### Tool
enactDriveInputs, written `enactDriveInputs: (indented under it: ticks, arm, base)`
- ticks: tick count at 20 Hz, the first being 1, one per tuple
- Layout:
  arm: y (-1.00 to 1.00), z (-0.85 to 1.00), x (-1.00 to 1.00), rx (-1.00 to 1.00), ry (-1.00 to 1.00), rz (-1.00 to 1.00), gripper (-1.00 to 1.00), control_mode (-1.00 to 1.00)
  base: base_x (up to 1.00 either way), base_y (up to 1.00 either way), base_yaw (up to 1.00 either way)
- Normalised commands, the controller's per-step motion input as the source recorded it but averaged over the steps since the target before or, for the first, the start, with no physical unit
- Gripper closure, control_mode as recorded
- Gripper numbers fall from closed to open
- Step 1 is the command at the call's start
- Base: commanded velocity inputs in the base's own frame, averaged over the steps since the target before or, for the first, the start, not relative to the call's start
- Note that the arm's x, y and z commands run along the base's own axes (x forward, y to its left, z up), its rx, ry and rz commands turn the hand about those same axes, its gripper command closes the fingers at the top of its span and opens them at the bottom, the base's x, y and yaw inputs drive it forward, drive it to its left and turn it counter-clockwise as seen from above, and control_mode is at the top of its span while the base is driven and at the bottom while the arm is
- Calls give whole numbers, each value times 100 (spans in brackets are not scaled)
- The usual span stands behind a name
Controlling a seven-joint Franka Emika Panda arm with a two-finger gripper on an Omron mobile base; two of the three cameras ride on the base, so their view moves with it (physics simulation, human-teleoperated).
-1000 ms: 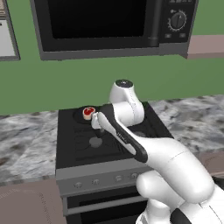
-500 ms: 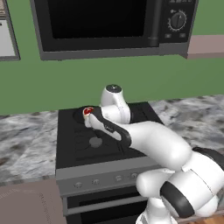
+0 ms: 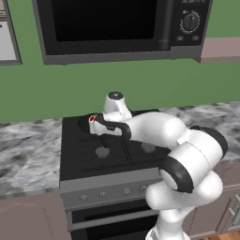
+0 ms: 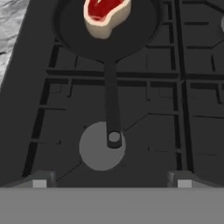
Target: Pick up the pan with the steak in it and place it on the dining table. Then place the steak on the plate.
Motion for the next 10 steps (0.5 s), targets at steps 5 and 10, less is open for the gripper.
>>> enactDriveInputs:
  ticks: [5, 10]
  arm:
    - [7, -43, 42, -6, 0, 0, -100, -100]
    - [1, -29, 28, -1, -1, 0, -100, -100]
  base:
    - [0, 0, 0]
    - [0, 0, 0]
